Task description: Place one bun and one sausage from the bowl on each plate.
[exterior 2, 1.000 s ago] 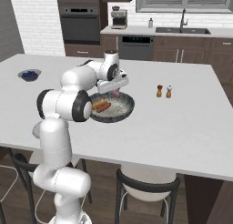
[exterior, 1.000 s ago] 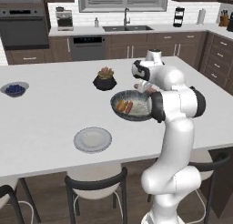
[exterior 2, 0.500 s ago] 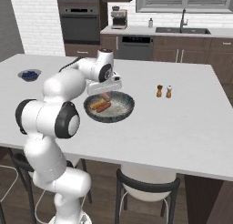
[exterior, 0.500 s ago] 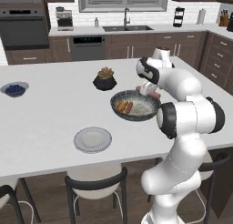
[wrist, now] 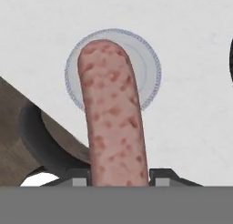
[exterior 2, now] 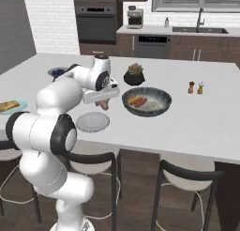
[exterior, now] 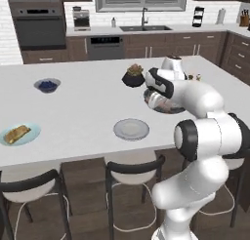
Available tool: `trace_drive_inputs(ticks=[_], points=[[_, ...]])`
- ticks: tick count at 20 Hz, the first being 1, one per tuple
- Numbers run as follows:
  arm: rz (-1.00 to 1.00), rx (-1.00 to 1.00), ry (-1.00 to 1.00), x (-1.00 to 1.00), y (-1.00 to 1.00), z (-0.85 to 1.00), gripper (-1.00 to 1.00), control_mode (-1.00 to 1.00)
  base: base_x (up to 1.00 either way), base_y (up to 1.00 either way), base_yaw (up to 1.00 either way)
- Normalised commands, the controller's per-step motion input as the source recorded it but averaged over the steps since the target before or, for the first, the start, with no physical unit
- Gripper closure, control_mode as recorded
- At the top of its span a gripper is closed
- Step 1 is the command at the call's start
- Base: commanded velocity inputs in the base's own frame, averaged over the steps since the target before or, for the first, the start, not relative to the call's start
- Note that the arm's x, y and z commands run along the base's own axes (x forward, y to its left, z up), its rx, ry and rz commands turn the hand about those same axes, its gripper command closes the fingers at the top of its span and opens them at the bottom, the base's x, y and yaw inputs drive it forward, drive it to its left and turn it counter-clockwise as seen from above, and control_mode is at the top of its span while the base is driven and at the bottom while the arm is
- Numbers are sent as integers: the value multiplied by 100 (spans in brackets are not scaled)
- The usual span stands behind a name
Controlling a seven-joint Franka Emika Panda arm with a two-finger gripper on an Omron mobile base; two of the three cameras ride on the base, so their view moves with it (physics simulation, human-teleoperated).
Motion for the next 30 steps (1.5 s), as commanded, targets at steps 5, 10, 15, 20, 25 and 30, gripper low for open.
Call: trace_drive_inputs(ticks=[5,10,15,20,25,30], points=[[0,0,0,0,0,0,100,100,-16,100,-1],[0,0,0,0,0,0,100,100,0,100,-2],[0,0,0,0,0,0,100,100,7,100,-4],[0,0,0,0,0,0,100,100,83,89,-11],[0,0,0,0,0,0,100,100,83,24,-11],[0,0,0,0,0,0,100,100,37,23,-7]])
